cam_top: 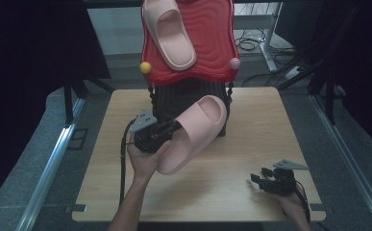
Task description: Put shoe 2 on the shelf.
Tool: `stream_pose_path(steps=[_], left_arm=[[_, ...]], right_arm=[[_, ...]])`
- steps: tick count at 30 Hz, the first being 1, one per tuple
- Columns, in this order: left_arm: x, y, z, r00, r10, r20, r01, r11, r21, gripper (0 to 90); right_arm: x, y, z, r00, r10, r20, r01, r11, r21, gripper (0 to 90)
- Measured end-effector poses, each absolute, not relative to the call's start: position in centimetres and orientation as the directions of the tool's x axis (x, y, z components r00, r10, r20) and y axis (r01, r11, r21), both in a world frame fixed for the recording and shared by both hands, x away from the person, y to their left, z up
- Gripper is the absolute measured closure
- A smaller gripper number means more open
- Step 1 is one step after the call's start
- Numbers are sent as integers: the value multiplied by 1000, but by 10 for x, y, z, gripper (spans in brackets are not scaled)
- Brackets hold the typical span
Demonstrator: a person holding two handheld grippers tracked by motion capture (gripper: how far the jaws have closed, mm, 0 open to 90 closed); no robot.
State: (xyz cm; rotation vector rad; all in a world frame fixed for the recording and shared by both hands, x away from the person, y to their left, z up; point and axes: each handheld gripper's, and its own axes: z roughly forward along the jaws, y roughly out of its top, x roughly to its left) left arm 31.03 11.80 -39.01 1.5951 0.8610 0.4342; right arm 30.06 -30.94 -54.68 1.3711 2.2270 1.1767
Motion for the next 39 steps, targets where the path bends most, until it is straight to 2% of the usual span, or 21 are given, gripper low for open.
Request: stream_pose_path(steps=[39], left_arm=[[317,110,-365,668,727,-159,257,-26,966,835]], right_arm=[[301,-309,-548,-515,838,182,611,209,763,360]])
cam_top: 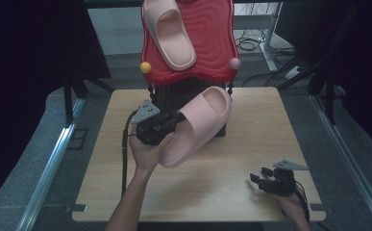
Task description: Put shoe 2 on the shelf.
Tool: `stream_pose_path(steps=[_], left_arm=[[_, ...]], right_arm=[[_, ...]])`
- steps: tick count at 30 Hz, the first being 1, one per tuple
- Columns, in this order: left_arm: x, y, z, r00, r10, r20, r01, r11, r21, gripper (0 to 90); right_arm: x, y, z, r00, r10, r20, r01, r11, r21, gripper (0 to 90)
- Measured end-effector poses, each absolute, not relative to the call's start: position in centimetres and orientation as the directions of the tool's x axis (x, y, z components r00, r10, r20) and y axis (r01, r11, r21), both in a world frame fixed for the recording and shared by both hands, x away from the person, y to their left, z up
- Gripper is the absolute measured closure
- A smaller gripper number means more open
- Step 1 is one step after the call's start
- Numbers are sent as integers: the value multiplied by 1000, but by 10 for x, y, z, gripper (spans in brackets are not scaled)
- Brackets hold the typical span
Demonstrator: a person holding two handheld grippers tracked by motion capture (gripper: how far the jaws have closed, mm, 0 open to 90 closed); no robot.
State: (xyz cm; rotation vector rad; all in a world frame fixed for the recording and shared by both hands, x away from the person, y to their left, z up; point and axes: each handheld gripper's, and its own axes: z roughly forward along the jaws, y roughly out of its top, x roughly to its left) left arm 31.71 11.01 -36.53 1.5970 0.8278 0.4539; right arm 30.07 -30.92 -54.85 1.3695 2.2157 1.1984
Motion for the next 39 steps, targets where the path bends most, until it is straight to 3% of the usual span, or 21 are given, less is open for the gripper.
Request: stream_pose_path(steps=[39], left_arm=[[332,109,-341,646,749,-150,223,3,975,840]], right_arm=[[301,-309,-549,-510,839,191,614,199,764,346]])
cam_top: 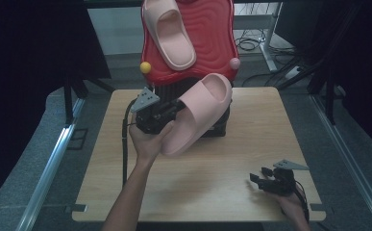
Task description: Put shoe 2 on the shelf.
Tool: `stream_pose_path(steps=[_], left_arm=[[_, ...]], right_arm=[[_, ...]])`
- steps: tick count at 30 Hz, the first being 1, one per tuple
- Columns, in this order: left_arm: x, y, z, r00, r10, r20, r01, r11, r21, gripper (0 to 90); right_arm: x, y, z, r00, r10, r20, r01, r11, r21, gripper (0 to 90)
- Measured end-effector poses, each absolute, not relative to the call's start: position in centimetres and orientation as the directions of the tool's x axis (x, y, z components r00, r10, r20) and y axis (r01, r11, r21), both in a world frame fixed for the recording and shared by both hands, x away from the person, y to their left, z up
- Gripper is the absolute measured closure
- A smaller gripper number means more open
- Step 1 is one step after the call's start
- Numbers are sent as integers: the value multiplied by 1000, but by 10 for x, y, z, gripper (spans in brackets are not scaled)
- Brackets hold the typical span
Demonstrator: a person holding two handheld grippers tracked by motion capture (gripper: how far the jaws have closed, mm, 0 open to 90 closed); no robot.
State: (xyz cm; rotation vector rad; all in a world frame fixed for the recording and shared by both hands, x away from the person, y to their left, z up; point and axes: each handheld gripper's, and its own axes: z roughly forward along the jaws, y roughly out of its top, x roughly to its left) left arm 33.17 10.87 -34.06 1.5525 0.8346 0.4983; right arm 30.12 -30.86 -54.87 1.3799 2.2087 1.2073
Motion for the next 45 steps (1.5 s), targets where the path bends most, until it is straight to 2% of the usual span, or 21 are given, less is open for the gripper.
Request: stream_pose_path(steps=[18,28,45], left_arm=[[342,96,-306,630,770,-98,164,-9,986,844],[354,92,-288,622,776,-103,156,6,988,844],[377,76,-246,556,829,-61,117,-6,993,845]], right_arm=[[301,-308,-549,-509,840,187,612,201,765,346],[301,-309,-549,-510,839,190,613,199,765,345],[301,-311,-549,-511,837,193,614,199,764,345]])
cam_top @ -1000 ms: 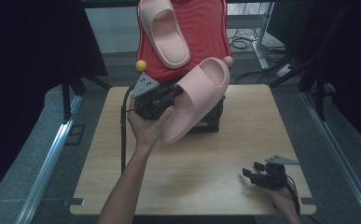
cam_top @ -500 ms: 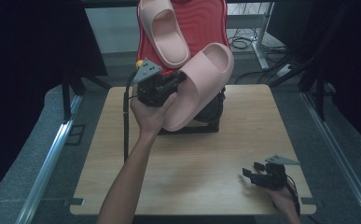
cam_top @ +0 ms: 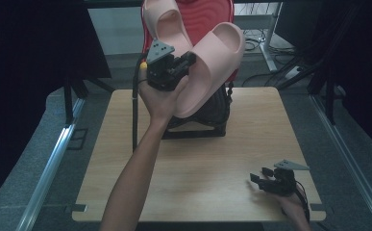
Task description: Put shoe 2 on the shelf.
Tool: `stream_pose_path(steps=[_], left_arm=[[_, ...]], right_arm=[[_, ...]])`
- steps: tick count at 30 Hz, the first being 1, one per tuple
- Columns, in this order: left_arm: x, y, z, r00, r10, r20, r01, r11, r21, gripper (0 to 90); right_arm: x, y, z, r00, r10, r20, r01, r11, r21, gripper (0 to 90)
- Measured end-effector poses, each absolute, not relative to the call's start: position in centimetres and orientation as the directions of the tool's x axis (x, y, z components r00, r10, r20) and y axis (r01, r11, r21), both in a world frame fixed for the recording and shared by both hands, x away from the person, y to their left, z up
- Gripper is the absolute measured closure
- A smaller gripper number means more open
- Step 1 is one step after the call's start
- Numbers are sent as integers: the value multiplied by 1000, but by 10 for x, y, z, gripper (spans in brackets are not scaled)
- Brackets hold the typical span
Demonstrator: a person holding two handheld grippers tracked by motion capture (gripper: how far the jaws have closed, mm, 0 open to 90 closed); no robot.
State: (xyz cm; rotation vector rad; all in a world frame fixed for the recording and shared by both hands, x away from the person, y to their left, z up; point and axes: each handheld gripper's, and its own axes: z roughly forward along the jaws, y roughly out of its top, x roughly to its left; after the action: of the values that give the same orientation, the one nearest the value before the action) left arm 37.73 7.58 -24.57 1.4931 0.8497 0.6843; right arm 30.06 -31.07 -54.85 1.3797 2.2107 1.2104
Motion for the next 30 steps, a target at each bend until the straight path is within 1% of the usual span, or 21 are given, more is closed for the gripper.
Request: stream_pose_path(steps=[5,9,17,21,26,30], left_arm=[[389,72,-233,522,852,-45,115,-19,993,845],[400,67,-222,506,861,-51,113,-8,994,845],[428,49,-203,475,876,-88,123,32,992,844],[443,38,-196,444,892,-84,125,31,992,844],[465,27,-192,405,903,-146,145,94,985,845],[478,15,-189,378,915,-140,142,92,985,844]], right_arm=[[300,-312,-548,-514,837,190,613,203,764,345],[300,-313,-548,-510,839,192,614,198,764,345],[300,-310,-548,-500,846,187,618,197,761,341],[299,-310,-548,-498,847,187,617,195,762,340],[298,-307,-548,-511,839,187,613,203,764,340],[298,-305,-549,-518,834,189,612,207,763,340]])
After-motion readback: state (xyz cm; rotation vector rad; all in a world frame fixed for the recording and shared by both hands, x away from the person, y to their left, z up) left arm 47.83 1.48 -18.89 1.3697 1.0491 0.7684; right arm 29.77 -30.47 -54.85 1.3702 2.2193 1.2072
